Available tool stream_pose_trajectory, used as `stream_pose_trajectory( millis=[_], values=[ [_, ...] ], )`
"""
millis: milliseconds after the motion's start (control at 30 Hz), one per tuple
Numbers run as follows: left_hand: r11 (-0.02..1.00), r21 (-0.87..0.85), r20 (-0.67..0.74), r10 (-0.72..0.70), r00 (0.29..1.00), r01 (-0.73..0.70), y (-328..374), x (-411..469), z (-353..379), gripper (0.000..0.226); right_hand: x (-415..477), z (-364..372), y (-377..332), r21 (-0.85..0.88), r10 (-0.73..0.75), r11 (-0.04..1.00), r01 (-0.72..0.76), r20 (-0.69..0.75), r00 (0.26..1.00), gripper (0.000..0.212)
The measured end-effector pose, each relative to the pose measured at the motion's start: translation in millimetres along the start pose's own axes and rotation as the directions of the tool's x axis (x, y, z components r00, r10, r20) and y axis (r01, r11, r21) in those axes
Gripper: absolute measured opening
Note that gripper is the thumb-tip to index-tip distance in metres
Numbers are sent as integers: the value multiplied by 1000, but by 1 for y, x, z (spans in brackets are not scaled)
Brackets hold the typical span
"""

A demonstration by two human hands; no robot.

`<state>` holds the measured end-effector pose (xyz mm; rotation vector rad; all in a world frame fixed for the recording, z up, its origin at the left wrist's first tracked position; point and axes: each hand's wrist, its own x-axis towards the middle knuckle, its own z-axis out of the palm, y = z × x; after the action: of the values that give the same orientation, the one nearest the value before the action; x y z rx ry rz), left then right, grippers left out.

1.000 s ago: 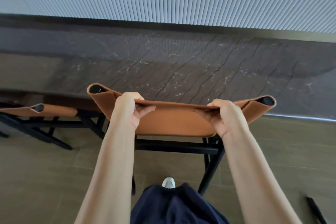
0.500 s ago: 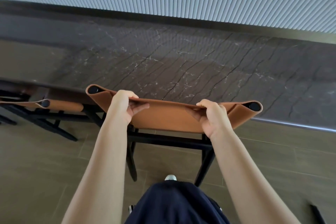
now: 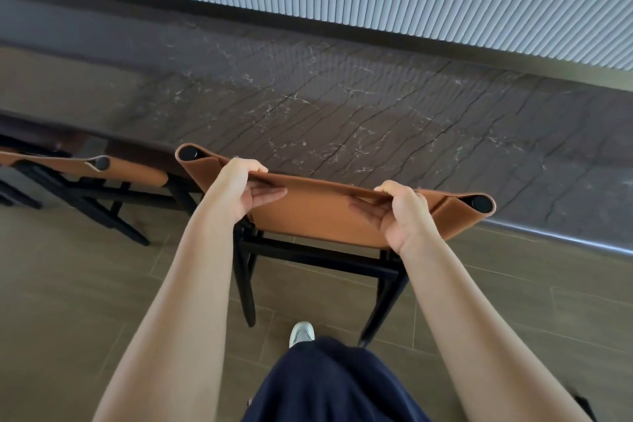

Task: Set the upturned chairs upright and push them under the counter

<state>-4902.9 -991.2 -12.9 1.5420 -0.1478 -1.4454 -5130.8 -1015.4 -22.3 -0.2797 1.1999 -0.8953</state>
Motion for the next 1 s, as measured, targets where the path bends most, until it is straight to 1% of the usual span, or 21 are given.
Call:
stream_pose_trajectory(
  millis=[167, 267, 367, 433, 533, 600, 733, 800, 900, 1000],
  values=[
    [999, 47, 44, -22, 999, 20, -4, 1, -8, 8, -1, -4, 4, -28, -1, 1000, 0, -21, 1000, 9],
    [999, 44, 84, -28, 996, 24, -3, 6, -9, 18, 1, -4, 0, -66, -7, 998, 6, -22, 1000, 8],
    [997, 76, 98, -22, 995, 15, -1, 8, -9, 25, 1, -2, -1, -76, -26, 997, 23, -40, 999, 14],
    [997, 78, 94, -25, 995, 17, -2, 5, -9, 22, -2, -2, 1, -88, -32, 996, 28, -52, 998, 15],
    [995, 91, 80, -48, 996, 41, -6, 0, -12, 12, -7, -3, 7, -110, -30, 994, 22, -71, 997, 7],
    [994, 96, 67, -65, 996, 58, -8, -2, -13, 11, -8, -4, 11, -119, -29, 993, 18, -87, 996, 5],
    [994, 64, 30, -93, 995, 91, -15, -4, -13, 14, -12, -7, 18, -125, -18, 992, 3, -116, 993, 5],
    [994, 47, 35, -99, 995, 97, -18, -7, -15, 17, -16, -7, 20, -136, -17, 991, 0, -121, 992, 5],
    [994, -34, 76, -102, 992, 105, -23, -13, -19, 14, -21, -9, 27, -97, -8, 995, -6, -139, 990, 10],
    [991, -91, 64, -93, 994, 99, -33, -16, -24, 16, -27, -12, 39, -54, 4, 998, -13, -175, 985, 19]
  ],
)
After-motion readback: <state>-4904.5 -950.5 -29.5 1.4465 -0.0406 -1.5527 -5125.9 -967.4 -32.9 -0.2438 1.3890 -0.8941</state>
